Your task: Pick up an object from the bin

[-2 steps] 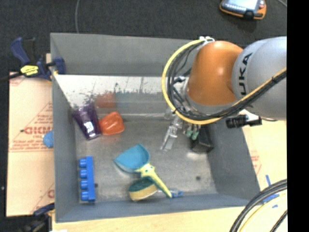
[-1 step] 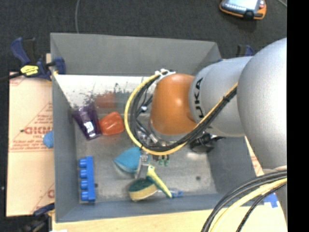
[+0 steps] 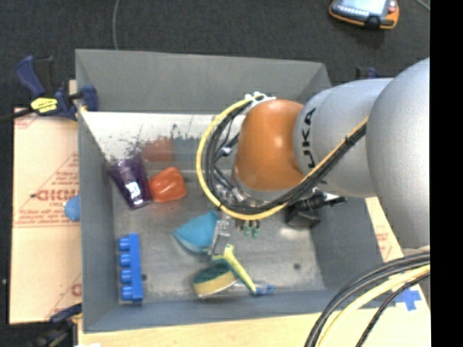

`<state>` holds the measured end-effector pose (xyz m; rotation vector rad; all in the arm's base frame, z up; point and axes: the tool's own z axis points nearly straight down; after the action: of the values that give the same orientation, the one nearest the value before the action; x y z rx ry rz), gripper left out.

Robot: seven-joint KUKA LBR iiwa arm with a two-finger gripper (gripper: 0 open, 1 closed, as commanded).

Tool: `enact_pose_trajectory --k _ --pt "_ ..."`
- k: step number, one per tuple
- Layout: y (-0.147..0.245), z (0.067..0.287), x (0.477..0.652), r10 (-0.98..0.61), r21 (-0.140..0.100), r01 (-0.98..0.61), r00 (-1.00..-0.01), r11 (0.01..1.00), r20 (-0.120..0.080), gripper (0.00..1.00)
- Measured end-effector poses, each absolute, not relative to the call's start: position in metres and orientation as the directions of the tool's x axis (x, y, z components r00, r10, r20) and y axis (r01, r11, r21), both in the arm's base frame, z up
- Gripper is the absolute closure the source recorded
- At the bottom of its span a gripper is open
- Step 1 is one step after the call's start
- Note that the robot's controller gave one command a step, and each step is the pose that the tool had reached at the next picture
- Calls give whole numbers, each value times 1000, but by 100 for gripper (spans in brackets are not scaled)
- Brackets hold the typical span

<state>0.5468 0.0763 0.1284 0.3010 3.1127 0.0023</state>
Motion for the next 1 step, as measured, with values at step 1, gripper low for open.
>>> enact_pose_trajectory --k 1 --pt "58 104 560 308 2 308 -951 951 -14 0"
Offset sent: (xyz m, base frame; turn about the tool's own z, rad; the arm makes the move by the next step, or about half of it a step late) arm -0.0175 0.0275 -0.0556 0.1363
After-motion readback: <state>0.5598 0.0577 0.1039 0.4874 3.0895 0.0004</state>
